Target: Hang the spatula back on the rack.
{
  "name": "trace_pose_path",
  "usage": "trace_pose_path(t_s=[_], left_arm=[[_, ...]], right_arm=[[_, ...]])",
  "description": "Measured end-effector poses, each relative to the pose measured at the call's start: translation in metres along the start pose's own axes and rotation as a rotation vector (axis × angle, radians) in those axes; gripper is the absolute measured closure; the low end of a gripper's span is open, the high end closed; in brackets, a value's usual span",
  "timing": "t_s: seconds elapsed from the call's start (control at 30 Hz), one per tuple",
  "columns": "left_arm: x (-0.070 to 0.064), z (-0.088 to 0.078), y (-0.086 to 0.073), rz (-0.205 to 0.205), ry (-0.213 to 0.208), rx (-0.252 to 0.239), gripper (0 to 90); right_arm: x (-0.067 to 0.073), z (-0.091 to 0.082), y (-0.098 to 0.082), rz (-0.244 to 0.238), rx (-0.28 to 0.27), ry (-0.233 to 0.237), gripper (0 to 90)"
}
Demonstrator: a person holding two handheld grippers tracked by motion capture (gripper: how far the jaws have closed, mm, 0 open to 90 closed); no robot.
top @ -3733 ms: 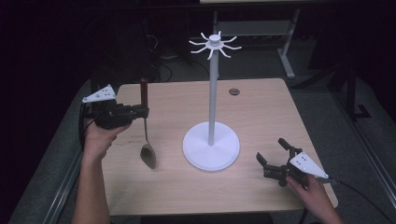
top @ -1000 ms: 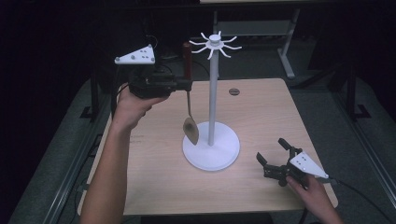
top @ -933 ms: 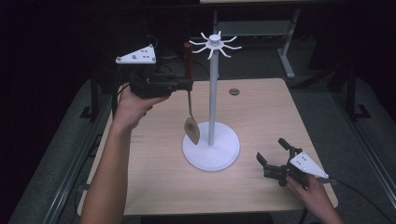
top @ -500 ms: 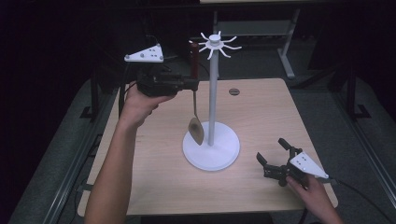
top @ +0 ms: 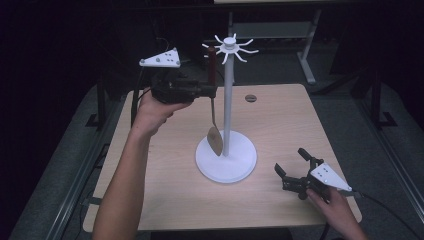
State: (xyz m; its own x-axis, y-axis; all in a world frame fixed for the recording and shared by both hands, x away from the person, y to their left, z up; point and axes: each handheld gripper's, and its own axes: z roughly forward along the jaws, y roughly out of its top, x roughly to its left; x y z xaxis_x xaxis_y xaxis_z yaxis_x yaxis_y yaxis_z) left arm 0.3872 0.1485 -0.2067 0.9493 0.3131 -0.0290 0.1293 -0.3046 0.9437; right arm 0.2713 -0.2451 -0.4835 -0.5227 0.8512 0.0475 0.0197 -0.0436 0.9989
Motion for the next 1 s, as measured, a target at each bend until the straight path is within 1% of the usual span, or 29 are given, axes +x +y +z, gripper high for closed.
trace_pose_path(t_s=[0.03, 0.2, 0.3, 0.47, 0.53, 0.57, 0.6, 0.63, 0.8, 0.9, 0.97, 1.0], left_arm=[[0.0, -0.001, 0.0, 0.006, 0.002, 0.003, 72.6], [-0.001, -0.005, 0.0, 0.006, 0.013, 0.008, 70.4], [-0.001, -0.009, 0.0, 0.0, 0.021, 0.012, 65.5], [-0.003, -0.016, -0.003, -0.005, 0.047, 0.024, 55.5], [-0.003, -0.02, -0.004, -0.006, 0.064, 0.022, 51.4], [-0.003, -0.022, -0.006, -0.013, 0.068, 0.019, 48.8], [-0.003, -0.025, -0.007, -0.009, 0.071, 0.024, 47.5], [-0.003, -0.027, -0.009, -0.014, 0.072, 0.028, 46.2], [-0.005, -0.037, -0.022, -0.028, 0.119, 0.047, 37.1], [-0.006, -0.042, -0.03, -0.038, 0.14, 0.059, 34.4], [-0.008, -0.046, -0.037, -0.043, 0.161, 0.068, 32.1], [-0.008, -0.048, -0.041, -0.039, 0.17, 0.08, 30.9]], right_arm=[[0.0, 0.0, 0.0, 0.0, 0.0, 0.0, 0.0], [0.0, 0.0, 0.0, 0.001, -0.002, 0.003, 0.0], [0.0, 0.0, 0.0, -0.001, -0.001, 0.004, 0.0], [0.0, -0.001, 0.0, 0.004, -0.006, 0.004, 0.0], [-0.001, -0.001, 0.0, 0.004, -0.004, 0.005, 0.0], [-0.001, -0.001, 0.0, 0.005, -0.004, 0.005, 0.0], [-0.001, 0.0, 0.0, 0.005, -0.004, 0.005, 0.0], [-0.001, 0.0, 0.0, 0.005, -0.004, 0.004, 0.0], [0.0, 0.0, 0.0, 0.004, -0.002, 0.003, 0.0], [0.0, -0.001, 0.0, 0.001, -0.001, 0.002, 0.0], [0.0, 0.0, 0.0, -0.002, 0.0, 0.003, 0.0], [0.0, 0.0, 0.0, -0.002, -0.001, 0.003, 0.0]])
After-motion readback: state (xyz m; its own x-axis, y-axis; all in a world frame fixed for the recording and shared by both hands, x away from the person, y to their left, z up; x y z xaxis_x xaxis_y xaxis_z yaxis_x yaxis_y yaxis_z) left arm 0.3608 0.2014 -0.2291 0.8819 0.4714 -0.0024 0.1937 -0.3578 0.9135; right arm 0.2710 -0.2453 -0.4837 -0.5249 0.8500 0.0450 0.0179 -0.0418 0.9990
